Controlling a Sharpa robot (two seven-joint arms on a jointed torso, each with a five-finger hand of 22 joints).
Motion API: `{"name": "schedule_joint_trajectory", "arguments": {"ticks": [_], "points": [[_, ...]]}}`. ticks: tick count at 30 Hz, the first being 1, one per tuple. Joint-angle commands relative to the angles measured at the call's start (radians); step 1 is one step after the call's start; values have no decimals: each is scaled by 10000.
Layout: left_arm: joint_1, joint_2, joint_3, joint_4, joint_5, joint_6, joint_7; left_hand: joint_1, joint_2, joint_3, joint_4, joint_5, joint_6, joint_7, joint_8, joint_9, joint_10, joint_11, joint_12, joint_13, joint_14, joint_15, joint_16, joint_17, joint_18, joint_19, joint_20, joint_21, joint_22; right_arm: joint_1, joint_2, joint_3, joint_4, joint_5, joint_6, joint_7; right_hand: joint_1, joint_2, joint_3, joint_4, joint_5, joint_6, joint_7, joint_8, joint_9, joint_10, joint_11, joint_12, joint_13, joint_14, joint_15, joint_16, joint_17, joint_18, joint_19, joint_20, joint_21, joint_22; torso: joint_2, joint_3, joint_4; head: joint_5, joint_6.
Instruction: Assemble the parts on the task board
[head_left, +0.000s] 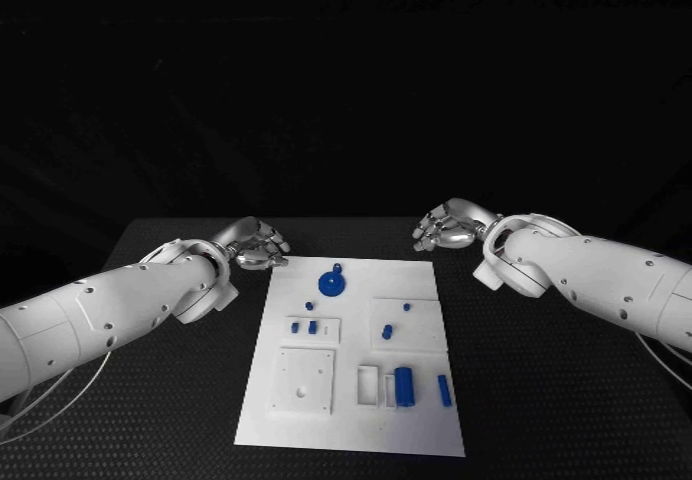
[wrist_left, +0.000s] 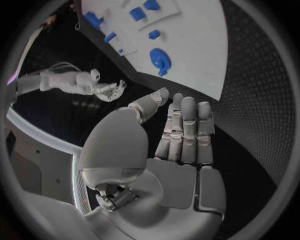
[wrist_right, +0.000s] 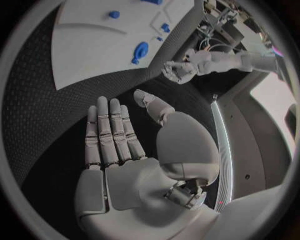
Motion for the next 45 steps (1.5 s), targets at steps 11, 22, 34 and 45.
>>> {"name": "schedule_joint_trajectory", "arguments": {"ticks": [11,22,34,45], "points": [[188,-783,6,1080,6610,619,2079,-213,40,-215,236,-333,-123,72,217,25,-214,420,-397,-650,-662,658,-2913,-1134,-181,-980,406,-1535,-601,-369,-631,-304,1530,-5563,524,-581,149,-314,365,25,-645,429,-164,141,14,859,-188,-665,-49,644,-285,146,180,239,685,-42,175,222,-20,-15,-4,-78,55],[186,-771,4,1235,6861,810,2178,-350,278,-681,-126,-302,-221,51,285,7,-95,428,-791,-1127,-613,921,-4134,-1209,-80,-1194,682,-1838,-468,-751,-379,-619,1870,-7183,38,-1057,193,-626,635,165,-1591,548,-204,141,-45,1622,-143,-2396,-8,1226,-506,134,333,404,1190,-85,383,221,0,-27,32,-42,32],[186,-801,3,1231,6843,702,2152,-363,272,-730,-175,-295,-221,122,296,-3,-20,496,-822,-1189,-509,910,-4235,-1138,-52,-1153,684,-1853,-430,-880,-171,-719,1862,-7706,-196,-1265,511,-1002,1391,477,-2382,725,-252,151,-100,1895,-101,-3128,13,1263,-482,-29,376,416,1178,-58,357,223,11,-18,9,1,-41],[186,-794,3,1237,6843,748,2075,-398,255,-755,-170,-295,-250,141,286,-17,-4,503,-850,-1227,-440,895,-4274,-1083,-43,-1112,676,-1859,-410,-973,87,-773,1649,-7856,-169,-1233,653,-1031,1829,677,-2603,828,-285,170,-120,2064,-122,-3326,42,1311,-498,-58,419,427,1202,-48,370,226,10,-19,8,23,-96]]}}
